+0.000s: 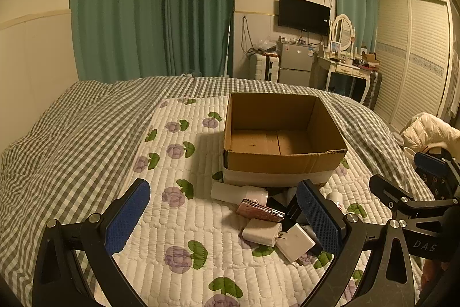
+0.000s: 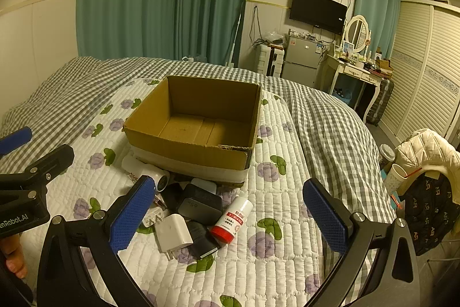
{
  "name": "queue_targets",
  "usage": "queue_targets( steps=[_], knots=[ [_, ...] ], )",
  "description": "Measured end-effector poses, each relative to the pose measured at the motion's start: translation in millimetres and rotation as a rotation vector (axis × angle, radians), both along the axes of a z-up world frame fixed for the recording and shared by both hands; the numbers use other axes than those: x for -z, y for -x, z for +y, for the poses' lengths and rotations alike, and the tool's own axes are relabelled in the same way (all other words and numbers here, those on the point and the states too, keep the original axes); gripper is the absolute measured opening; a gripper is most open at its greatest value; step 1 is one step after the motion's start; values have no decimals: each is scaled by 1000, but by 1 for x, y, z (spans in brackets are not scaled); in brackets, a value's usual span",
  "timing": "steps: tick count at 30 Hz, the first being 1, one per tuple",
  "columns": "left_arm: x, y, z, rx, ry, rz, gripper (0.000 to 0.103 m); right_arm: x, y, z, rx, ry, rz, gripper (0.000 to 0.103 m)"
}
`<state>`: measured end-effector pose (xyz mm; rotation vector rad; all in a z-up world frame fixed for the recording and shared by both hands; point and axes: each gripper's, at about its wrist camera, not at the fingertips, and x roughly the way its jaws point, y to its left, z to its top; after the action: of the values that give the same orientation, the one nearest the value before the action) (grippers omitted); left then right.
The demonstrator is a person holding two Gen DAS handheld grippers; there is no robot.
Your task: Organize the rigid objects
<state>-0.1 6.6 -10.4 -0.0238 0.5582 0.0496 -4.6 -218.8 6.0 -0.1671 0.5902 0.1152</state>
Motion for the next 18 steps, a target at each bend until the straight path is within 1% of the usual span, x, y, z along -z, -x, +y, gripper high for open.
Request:
queue_targets(
  steps=[18],
  knots=[
    [1,0,-1,-3,7,8,103,3,-3,4,-9,11,21,103]
  ],
)
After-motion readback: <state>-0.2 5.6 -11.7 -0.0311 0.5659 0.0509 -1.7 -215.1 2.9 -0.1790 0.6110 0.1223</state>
